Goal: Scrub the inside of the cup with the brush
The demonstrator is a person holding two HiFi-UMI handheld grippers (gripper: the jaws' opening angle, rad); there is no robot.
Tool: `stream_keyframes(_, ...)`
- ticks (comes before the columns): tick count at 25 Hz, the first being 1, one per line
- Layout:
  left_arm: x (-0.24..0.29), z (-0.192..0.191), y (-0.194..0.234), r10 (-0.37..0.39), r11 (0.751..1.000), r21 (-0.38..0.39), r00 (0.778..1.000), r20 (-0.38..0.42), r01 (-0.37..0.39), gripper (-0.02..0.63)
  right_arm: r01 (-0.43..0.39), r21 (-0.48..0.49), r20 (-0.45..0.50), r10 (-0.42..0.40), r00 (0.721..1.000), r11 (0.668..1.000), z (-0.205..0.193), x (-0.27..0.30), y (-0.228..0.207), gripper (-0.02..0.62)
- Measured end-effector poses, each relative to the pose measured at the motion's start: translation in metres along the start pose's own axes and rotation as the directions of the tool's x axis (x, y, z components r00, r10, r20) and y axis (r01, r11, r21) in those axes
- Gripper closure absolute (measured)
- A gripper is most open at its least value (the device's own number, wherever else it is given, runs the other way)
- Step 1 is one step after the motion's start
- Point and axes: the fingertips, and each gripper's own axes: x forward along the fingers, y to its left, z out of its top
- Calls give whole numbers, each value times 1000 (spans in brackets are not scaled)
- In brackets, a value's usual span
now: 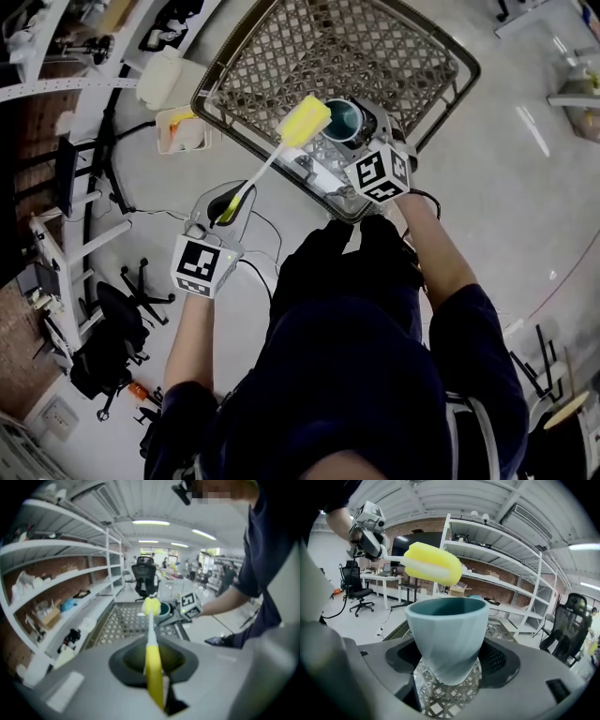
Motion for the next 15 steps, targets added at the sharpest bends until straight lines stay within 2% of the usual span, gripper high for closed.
stream_keyframes(2, -6, 16, 0, 10, 993, 117, 1000, -16, -8, 571, 13, -46, -4, -13, 1000, 999, 13, -13, -7, 235)
stream_keyframes(4, -13, 31, -2, 15, 980, 196, 1000, -17, -11, 571, 25, -78, -8, -26, 1000, 997, 25, -25, -12, 235)
stream_keyframes(10, -19, 64, -7, 43, 932, 361, 999, -7, -38, 571, 70, -118, -6, -72, 997, 990, 52, -53, -31, 235)
stream_keyframes(15, -29, 90, -12, 73, 872, 486, 997, 0, -64, 571, 105, -145, -16, -109, 994, 984, 69, -76, -47, 235)
